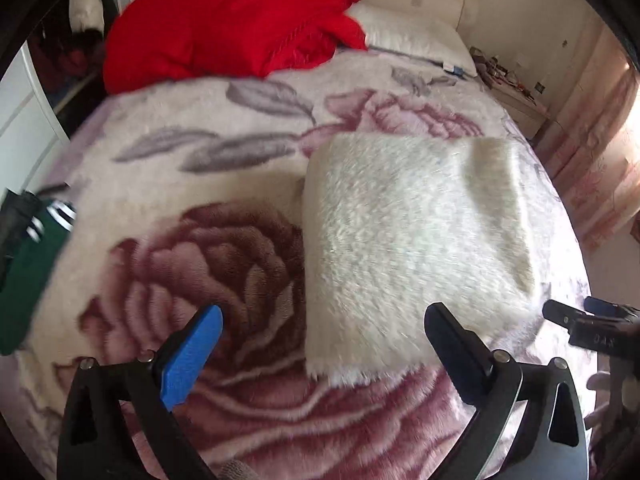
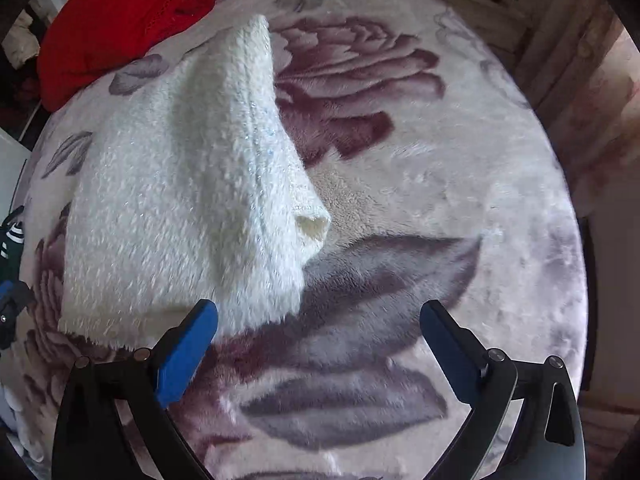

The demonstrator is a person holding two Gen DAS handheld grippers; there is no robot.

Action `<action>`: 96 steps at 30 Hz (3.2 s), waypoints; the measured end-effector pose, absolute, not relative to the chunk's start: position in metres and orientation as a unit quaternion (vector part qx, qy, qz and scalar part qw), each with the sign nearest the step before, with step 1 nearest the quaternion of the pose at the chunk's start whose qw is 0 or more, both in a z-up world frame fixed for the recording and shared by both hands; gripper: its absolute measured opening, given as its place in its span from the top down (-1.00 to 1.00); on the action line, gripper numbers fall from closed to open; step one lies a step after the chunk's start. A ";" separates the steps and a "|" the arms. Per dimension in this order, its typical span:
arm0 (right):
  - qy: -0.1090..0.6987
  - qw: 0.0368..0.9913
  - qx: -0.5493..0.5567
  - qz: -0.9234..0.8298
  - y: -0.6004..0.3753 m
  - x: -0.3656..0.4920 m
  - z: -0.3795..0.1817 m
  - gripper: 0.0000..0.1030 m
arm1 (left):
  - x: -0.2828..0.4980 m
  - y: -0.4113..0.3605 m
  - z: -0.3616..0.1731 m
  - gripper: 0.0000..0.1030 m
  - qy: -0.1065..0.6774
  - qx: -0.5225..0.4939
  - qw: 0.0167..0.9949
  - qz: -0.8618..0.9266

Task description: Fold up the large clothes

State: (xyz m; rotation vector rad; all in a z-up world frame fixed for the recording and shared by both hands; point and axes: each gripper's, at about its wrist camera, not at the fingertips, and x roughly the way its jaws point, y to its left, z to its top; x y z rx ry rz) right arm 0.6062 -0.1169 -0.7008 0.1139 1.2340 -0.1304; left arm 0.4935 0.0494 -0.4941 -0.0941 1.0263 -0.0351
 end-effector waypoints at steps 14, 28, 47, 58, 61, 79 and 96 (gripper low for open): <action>0.493 0.862 0.024 -0.113 -0.115 0.395 -0.432 -1.00 | 0.353 0.023 -0.327 -1.00 0.459 -0.039 0.888 0.002; 0.423 0.900 0.011 -0.102 -0.113 0.207 -0.244 -1.00 | 0.201 -0.001 -0.178 -1.00 0.378 -0.015 0.926 0.007; 0.332 0.939 0.017 -0.086 -0.119 0.060 -0.091 -1.00 | 0.122 0.000 -0.080 -1.00 0.336 -0.028 0.941 0.018; 0.316 0.947 0.014 -0.062 -0.115 0.050 -0.063 -1.00 | 0.107 -0.004 -0.072 -1.00 0.314 -0.024 0.948 0.032; 0.315 0.947 0.014 -0.056 -0.116 0.051 -0.061 -1.00 | 0.107 -0.005 -0.071 -1.00 0.311 -0.020 0.950 0.034; 0.307 0.951 0.009 -0.039 -0.121 0.055 -0.055 -1.00 | 0.105 -0.008 -0.069 -1.00 0.310 -0.021 0.950 0.034; 0.305 0.952 0.009 -0.033 -0.122 0.054 -0.052 -1.00 | 0.099 -0.002 -0.063 -1.00 0.304 -0.017 0.952 0.029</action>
